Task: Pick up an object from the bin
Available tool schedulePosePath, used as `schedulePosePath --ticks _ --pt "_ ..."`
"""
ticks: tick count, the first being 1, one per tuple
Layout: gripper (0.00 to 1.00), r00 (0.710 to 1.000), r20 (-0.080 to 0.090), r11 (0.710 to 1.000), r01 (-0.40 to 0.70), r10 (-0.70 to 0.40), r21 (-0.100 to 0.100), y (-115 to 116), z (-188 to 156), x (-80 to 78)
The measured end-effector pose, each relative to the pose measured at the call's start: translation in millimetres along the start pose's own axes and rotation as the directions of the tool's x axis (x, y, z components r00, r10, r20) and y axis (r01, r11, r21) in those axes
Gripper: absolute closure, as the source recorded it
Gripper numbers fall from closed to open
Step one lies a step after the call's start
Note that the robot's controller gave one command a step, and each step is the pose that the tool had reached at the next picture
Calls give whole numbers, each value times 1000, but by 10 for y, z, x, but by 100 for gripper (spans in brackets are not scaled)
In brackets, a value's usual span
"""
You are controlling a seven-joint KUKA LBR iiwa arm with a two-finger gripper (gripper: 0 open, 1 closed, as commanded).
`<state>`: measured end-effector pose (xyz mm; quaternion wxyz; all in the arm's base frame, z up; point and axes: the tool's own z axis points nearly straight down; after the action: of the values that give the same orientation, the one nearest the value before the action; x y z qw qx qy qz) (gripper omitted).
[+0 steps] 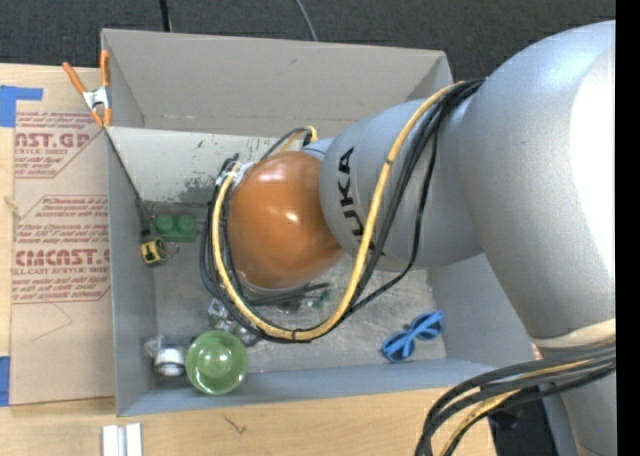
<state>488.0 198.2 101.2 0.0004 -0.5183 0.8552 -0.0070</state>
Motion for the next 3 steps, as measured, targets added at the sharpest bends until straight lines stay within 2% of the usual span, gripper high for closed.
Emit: schedulePosePath --ticks 1,2,3 --pt "100 969 10 969 248 -248 -7 -725 -582 1111" --pt "100 956 8 956 292 -292 -11 -949 -636 1968" --pt "0 954 12 954 299 -299 -12 -929 -636 1919"
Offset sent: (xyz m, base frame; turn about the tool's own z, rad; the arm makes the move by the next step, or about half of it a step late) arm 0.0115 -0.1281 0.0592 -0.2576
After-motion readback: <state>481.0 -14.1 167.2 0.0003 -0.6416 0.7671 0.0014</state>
